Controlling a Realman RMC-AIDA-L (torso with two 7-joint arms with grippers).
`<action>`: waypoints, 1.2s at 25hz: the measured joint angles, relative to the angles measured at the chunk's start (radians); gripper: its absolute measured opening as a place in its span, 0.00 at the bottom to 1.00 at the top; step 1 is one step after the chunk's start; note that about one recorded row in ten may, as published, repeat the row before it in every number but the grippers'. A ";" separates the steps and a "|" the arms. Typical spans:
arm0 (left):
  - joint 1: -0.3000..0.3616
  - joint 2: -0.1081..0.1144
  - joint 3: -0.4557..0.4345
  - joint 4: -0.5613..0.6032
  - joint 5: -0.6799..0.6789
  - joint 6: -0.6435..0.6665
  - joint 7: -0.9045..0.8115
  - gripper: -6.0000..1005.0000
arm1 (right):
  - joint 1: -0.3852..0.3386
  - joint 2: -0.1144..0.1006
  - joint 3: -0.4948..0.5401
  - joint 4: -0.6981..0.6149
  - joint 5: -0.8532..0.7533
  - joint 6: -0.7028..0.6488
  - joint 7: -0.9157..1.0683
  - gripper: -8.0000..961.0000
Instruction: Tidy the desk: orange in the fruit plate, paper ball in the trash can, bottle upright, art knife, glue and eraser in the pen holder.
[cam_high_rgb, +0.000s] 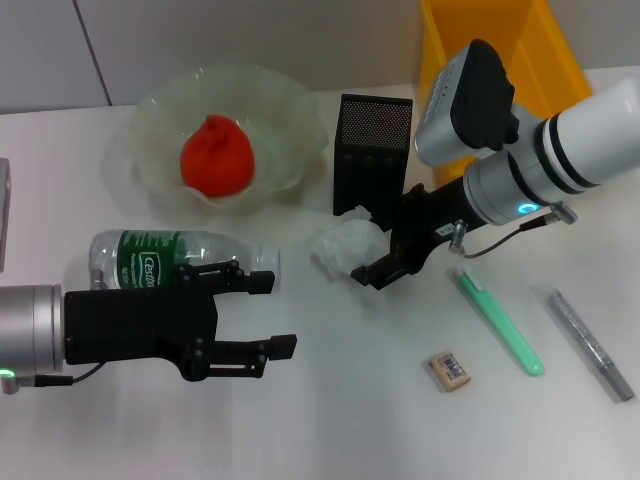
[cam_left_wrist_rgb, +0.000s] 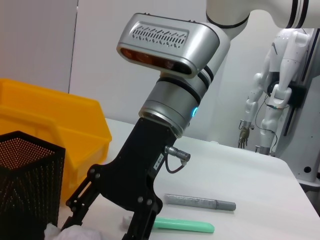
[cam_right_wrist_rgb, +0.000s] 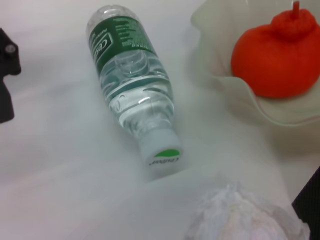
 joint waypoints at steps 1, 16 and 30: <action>0.000 0.000 0.000 0.000 0.000 0.000 0.000 0.78 | 0.000 0.000 0.000 0.005 0.000 0.001 0.000 0.84; 0.002 -0.002 0.000 0.003 0.000 0.000 0.000 0.77 | -0.025 0.000 0.006 -0.019 0.018 0.013 0.000 0.55; 0.005 0.000 -0.013 0.001 0.000 0.000 0.000 0.76 | -0.177 -0.010 0.097 -0.293 0.214 -0.251 0.003 0.43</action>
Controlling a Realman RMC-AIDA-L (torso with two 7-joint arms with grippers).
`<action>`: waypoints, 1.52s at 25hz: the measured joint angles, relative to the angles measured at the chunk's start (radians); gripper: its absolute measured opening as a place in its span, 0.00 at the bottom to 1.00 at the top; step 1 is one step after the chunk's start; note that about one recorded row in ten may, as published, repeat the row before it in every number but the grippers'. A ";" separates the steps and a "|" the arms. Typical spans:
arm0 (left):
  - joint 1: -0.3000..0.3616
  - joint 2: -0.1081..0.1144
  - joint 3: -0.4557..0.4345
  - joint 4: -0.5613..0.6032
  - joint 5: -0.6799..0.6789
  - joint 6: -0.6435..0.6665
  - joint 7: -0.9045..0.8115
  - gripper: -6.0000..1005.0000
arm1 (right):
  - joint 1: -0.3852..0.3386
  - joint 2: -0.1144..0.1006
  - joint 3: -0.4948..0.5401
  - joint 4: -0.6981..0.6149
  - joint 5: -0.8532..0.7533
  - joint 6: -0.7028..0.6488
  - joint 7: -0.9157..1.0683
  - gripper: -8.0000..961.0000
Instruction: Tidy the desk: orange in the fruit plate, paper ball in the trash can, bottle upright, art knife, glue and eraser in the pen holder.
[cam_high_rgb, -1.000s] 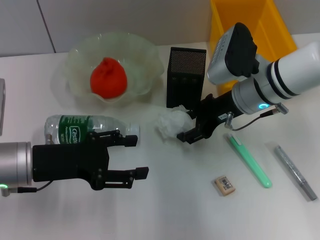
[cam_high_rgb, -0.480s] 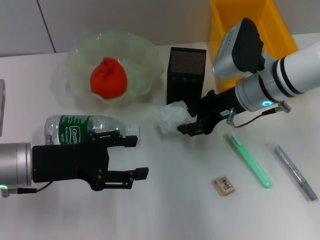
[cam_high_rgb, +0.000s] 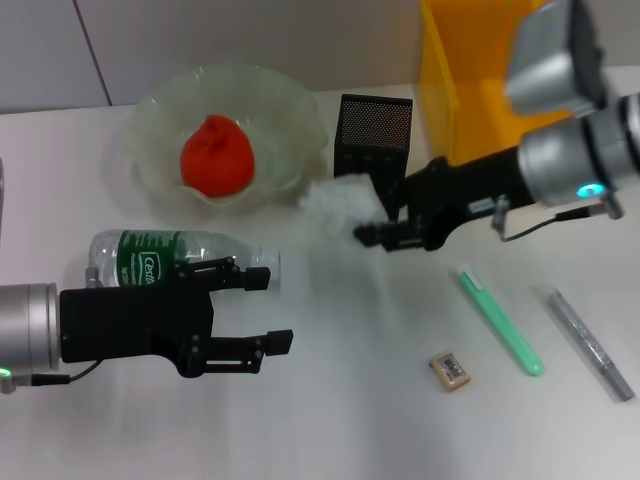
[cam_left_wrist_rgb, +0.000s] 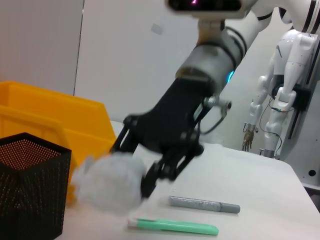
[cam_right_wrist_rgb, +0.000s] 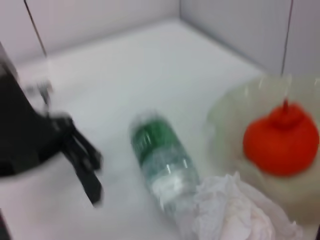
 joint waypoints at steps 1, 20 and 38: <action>0.000 0.000 0.000 0.000 0.000 0.000 0.000 0.76 | -0.010 -0.002 0.017 -0.013 0.025 -0.018 -0.006 0.43; -0.006 -0.001 -0.011 0.001 0.000 0.000 0.006 0.75 | -0.138 -0.018 0.565 0.140 0.528 -0.127 -0.322 0.42; -0.009 -0.003 -0.013 0.003 -0.001 0.001 0.007 0.74 | -0.102 -0.043 0.556 0.277 0.357 0.296 -0.272 0.41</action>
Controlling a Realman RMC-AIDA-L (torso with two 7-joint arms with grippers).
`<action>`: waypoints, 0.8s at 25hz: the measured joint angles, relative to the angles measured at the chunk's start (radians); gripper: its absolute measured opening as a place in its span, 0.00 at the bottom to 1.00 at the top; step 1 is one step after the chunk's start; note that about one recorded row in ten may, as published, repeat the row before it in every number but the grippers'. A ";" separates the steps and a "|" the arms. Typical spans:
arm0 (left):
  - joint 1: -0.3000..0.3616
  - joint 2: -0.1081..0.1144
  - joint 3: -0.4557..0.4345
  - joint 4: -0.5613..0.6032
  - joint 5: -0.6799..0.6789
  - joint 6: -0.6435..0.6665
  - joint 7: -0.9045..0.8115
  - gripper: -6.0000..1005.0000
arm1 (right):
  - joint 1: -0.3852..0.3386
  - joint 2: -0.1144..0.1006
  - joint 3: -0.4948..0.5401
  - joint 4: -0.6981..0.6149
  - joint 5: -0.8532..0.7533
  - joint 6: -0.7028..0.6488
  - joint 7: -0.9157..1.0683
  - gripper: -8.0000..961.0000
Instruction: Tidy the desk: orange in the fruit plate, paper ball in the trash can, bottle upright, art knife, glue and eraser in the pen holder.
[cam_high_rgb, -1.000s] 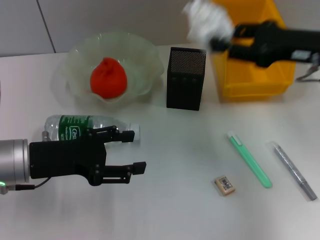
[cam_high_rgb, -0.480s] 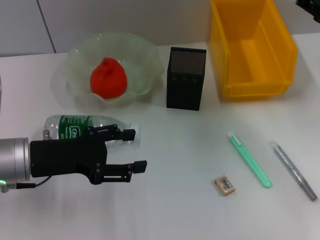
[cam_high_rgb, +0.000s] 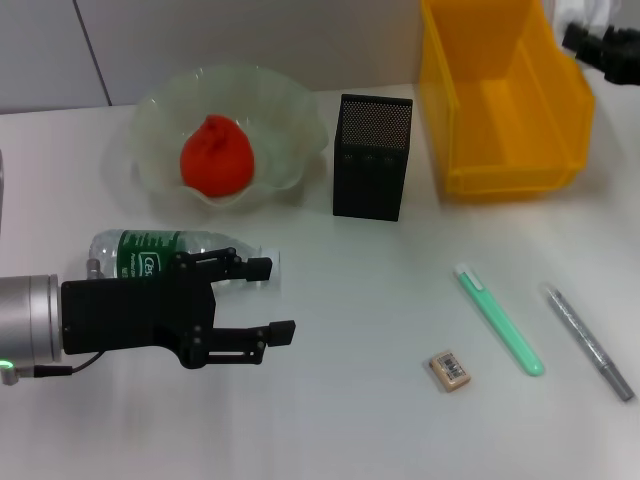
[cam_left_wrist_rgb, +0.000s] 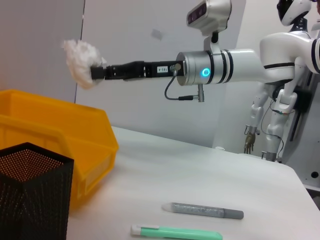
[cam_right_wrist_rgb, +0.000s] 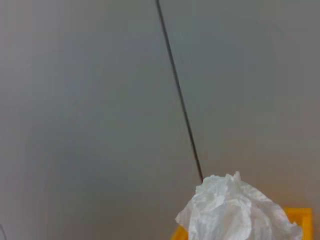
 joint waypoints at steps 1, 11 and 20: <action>0.000 0.000 0.000 0.000 0.000 0.000 0.000 0.74 | 0.000 0.000 0.000 0.000 0.000 0.000 0.000 0.41; 0.003 0.000 0.000 0.000 0.000 0.005 0.000 0.73 | 0.006 -0.005 -0.006 -0.001 -0.030 -0.001 0.045 0.56; 0.008 0.000 0.000 0.000 0.000 0.006 0.001 0.73 | 0.009 -0.016 -0.049 -0.003 -0.032 0.000 0.073 0.77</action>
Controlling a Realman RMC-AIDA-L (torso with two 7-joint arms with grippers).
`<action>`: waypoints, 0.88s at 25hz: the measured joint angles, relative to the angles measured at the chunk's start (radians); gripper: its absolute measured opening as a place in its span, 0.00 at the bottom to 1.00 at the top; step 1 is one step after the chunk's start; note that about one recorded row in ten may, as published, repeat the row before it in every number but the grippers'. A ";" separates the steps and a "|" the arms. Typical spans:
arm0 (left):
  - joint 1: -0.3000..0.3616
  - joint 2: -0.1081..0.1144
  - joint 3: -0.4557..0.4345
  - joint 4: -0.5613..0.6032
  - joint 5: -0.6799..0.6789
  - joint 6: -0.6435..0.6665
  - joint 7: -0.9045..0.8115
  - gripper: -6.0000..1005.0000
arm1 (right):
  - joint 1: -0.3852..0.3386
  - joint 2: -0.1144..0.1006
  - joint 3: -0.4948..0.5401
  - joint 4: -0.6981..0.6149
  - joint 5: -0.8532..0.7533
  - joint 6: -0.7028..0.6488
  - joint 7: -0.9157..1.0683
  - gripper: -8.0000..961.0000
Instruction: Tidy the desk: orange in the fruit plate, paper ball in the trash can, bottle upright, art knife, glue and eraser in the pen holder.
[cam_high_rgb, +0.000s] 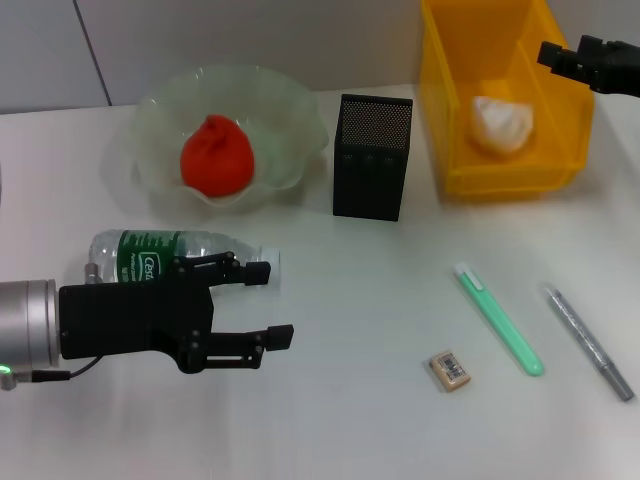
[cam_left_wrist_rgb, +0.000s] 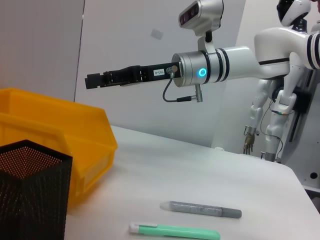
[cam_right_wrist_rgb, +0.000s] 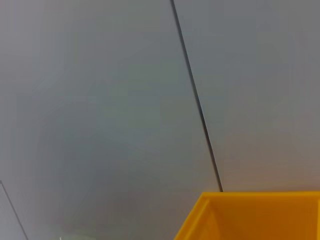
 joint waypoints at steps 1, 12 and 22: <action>0.000 0.000 0.000 0.000 0.000 0.000 0.000 0.73 | 0.000 0.000 0.000 0.000 0.000 0.000 0.000 0.77; 0.000 0.003 0.000 0.000 -0.001 0.000 0.002 0.72 | 0.003 0.000 0.010 -0.004 0.016 -0.026 0.012 0.77; -0.003 0.002 0.000 0.000 -0.002 0.001 0.016 0.71 | -0.020 -0.025 0.016 -0.039 0.153 -0.390 0.010 0.77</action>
